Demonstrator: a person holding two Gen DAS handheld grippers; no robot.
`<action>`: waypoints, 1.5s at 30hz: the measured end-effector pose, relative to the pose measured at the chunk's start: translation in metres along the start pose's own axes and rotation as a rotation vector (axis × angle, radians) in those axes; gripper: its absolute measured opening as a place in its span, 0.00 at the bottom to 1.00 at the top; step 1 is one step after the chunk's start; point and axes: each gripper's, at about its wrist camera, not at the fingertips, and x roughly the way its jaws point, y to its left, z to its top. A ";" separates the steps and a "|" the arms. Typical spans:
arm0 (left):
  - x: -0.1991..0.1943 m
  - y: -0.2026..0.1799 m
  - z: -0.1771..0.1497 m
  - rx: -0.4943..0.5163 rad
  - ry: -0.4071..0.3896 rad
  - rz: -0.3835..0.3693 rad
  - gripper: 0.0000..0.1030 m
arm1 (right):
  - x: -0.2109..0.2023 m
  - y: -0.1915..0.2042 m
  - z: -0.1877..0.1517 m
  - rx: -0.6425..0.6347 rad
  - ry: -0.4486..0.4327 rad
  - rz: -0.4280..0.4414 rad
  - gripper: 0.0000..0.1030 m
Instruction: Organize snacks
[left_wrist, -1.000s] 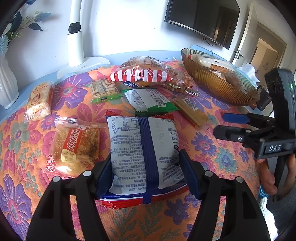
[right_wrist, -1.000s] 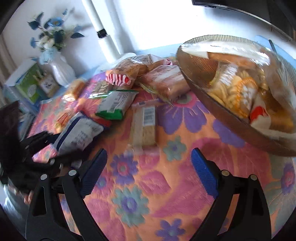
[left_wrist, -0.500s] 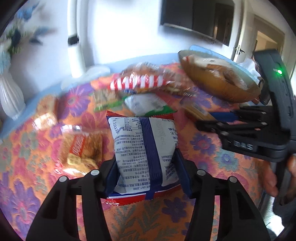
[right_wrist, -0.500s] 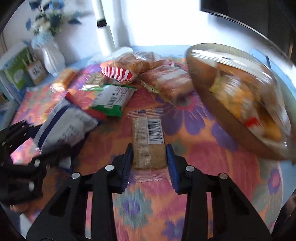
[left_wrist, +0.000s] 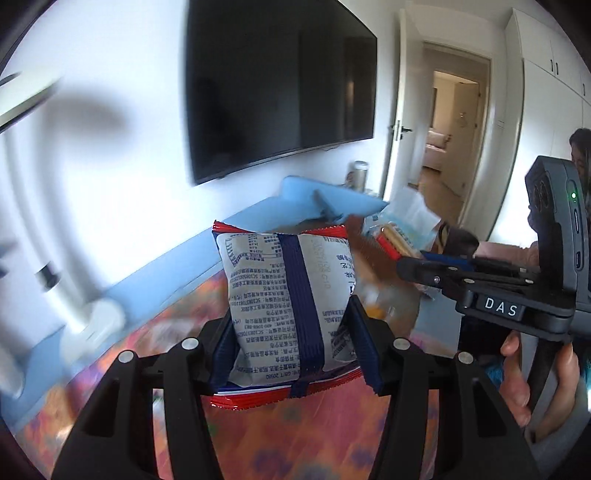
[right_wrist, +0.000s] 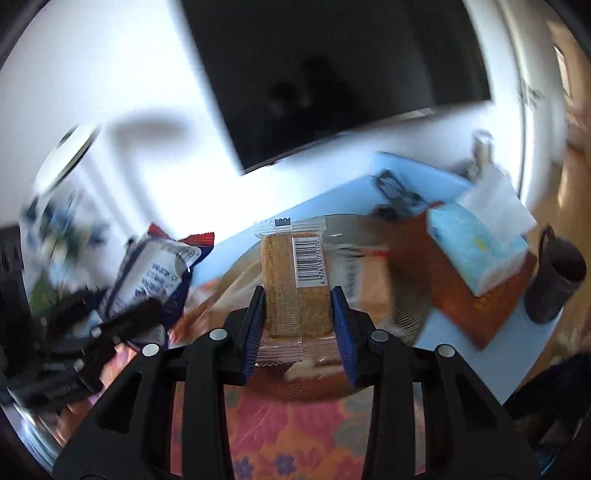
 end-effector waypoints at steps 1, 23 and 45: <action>0.009 -0.003 0.006 -0.007 0.003 -0.016 0.52 | 0.005 -0.005 0.002 0.004 0.007 -0.004 0.38; -0.085 0.102 -0.031 -0.229 -0.045 0.253 0.84 | 0.030 0.165 -0.091 -0.349 0.195 0.197 0.72; -0.174 0.227 -0.158 -0.586 -0.039 0.440 0.82 | 0.161 0.239 -0.153 -0.416 0.352 -0.051 0.87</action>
